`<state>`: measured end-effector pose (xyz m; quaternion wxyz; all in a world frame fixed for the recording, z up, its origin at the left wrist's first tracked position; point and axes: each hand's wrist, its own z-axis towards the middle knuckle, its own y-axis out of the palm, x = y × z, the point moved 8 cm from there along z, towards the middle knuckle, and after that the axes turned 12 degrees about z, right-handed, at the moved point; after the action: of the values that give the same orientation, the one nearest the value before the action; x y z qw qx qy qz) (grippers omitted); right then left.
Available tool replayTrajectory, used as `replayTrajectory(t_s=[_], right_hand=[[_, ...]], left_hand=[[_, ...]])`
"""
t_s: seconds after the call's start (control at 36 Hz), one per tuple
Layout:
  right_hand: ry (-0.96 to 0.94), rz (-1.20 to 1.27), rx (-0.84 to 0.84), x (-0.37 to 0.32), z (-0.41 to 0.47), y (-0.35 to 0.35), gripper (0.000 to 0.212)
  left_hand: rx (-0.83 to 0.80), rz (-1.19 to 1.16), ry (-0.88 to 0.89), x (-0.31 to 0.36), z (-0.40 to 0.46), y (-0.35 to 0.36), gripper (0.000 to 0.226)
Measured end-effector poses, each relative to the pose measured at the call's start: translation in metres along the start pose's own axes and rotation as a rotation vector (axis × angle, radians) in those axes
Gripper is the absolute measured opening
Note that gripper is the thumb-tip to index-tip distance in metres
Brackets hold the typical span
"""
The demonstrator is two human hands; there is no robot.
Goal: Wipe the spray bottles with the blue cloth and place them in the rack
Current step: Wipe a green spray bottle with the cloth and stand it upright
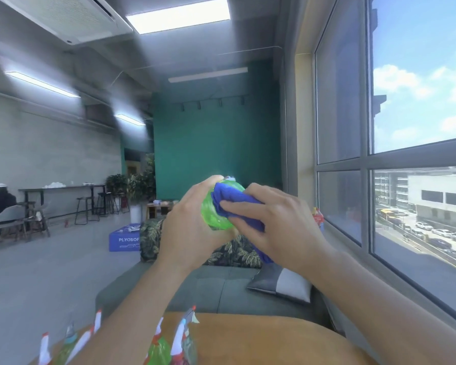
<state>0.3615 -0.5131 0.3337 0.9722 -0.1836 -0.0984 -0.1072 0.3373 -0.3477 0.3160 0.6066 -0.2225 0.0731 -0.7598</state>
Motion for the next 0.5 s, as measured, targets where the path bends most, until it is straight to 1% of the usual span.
replayTrajectory(t_s=[0.06, 0.11, 0.19, 0.28, 0.33, 0.39, 0.44, 0.5], right_hand=[[-0.03, -0.014, -0.026, 0.002, -0.005, 0.004, 0.023], [-0.037, -0.04, -0.016, 0.006, -0.01, 0.005, 0.023], [0.003, -0.03, 0.028, 0.016, -0.014, 0.007, 0.024], [0.061, 0.034, 0.017, 0.027, -0.02, 0.021, 0.025], [0.191, 0.179, 0.047, 0.042, -0.028, 0.027, 0.024], [0.407, 0.38, 0.14, 0.066, -0.041, 0.031, 0.021], [0.612, 0.526, 0.217, 0.089, -0.06, 0.043, 0.02], [0.778, 0.626, 0.199, 0.103, -0.083, 0.066, 0.019]], left_hand=[[-0.001, 0.01, -0.005, -0.005, -0.001, 0.001, 0.091], [-0.004, 0.015, -0.007, -0.009, -0.002, 0.001, 0.092], [-0.018, 0.016, -0.011, -0.017, -0.003, 0.007, 0.092], [-0.036, -0.003, -0.004, -0.024, -0.005, 0.019, 0.089], [-0.05, -0.013, -0.004, -0.029, -0.009, 0.03, 0.086], [-0.08, -0.006, -0.006, -0.036, -0.015, 0.042, 0.085], [-0.1, 0.009, -0.003, -0.044, -0.023, 0.056, 0.09], [-0.125, -0.032, -0.023, -0.055, -0.035, 0.073, 0.092]])
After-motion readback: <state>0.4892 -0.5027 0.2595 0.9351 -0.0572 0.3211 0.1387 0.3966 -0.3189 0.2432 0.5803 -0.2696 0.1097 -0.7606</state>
